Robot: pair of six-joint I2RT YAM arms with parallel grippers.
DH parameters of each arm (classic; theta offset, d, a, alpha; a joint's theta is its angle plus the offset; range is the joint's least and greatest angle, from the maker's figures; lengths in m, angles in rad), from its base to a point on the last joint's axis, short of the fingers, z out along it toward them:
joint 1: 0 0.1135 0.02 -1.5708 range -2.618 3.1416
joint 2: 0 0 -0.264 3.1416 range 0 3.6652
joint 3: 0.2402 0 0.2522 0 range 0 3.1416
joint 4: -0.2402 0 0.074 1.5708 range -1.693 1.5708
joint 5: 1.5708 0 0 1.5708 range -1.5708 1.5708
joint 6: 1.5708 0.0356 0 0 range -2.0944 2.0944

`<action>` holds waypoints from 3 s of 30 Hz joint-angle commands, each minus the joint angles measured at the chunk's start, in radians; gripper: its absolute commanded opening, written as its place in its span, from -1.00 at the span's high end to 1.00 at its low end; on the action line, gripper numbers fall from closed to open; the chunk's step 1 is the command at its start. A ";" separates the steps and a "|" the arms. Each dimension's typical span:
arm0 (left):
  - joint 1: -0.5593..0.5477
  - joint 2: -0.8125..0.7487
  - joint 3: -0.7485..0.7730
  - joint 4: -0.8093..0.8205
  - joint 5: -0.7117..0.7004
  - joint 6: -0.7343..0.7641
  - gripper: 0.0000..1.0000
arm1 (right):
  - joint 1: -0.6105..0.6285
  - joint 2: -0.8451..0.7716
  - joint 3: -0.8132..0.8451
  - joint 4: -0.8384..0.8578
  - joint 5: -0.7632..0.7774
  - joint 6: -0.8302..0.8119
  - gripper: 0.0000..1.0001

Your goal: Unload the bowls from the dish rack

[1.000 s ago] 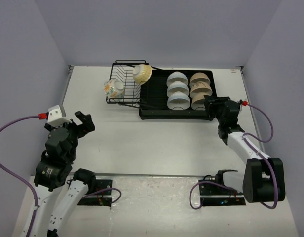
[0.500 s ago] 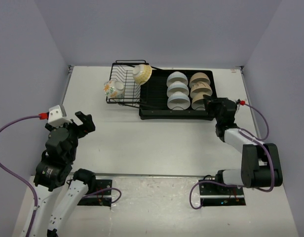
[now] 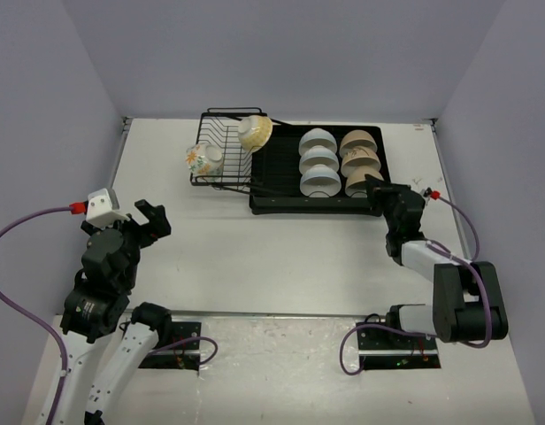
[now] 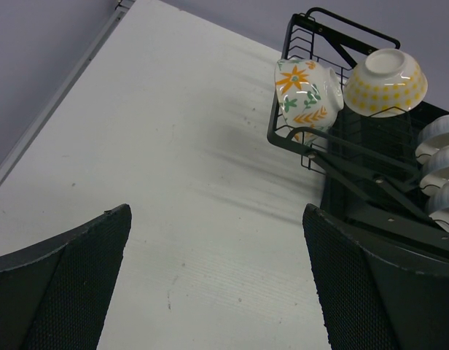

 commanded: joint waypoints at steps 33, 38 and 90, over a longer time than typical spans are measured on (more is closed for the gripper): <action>-0.007 -0.031 0.004 0.030 -0.012 0.012 -1.00 | -0.026 -0.217 -0.083 0.369 0.018 0.030 1.00; -0.007 -0.032 0.003 0.030 -0.012 0.012 -1.00 | -0.035 -0.206 -0.080 0.392 -0.007 0.036 1.00; -0.007 -0.028 0.001 0.032 -0.012 0.012 -1.00 | -0.035 0.243 0.058 0.381 -0.134 0.036 0.46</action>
